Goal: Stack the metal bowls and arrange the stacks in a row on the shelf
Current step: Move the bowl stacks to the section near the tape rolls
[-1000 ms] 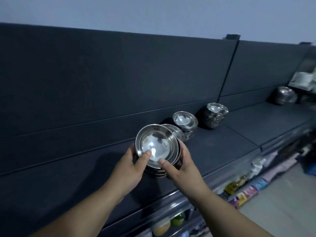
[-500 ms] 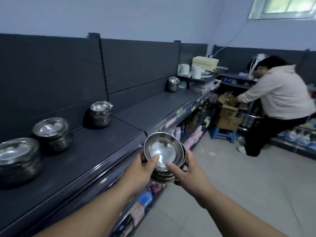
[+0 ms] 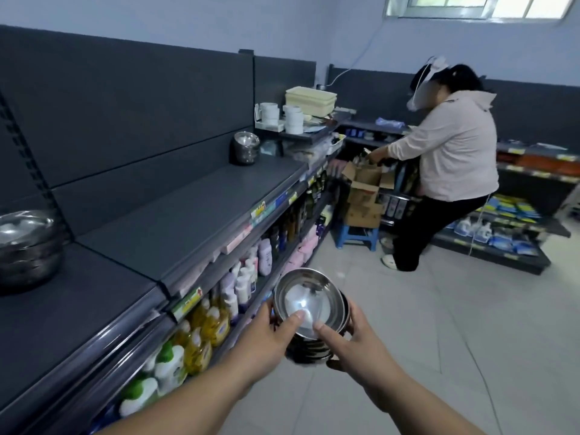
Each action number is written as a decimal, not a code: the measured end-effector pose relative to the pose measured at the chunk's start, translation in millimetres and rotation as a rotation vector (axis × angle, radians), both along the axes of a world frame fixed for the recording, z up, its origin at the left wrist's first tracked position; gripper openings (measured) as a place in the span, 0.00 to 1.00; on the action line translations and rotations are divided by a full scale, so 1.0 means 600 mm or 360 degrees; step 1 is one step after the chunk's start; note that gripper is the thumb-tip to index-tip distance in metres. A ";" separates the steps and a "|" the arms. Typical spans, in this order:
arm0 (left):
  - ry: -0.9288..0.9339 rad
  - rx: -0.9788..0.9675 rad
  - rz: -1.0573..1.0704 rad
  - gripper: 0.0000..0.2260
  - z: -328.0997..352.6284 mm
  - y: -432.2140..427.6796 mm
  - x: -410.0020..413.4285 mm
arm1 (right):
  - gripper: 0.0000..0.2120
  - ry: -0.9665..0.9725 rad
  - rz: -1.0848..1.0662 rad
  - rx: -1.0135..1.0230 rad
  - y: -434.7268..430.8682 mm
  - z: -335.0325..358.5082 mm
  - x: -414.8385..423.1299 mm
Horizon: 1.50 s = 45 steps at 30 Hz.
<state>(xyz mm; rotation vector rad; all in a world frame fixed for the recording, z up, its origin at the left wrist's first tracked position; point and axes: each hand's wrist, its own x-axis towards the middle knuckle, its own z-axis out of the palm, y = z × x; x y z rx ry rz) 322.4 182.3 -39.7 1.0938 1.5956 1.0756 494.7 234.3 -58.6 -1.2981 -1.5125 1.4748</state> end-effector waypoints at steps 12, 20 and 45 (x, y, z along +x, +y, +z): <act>0.0078 0.0098 0.0031 0.22 0.037 0.397 -0.150 | 0.27 0.0050 -0.0066 0.0048 0.379 0.048 -0.150; -0.0005 0.0103 0.0218 0.16 0.024 0.631 -0.174 | 0.26 0.0091 0.0115 0.0080 0.641 0.036 -0.190; -0.0237 0.0274 0.1216 0.14 0.018 1.033 -0.452 | 0.37 0.0095 0.1162 0.0029 1.193 0.044 -0.587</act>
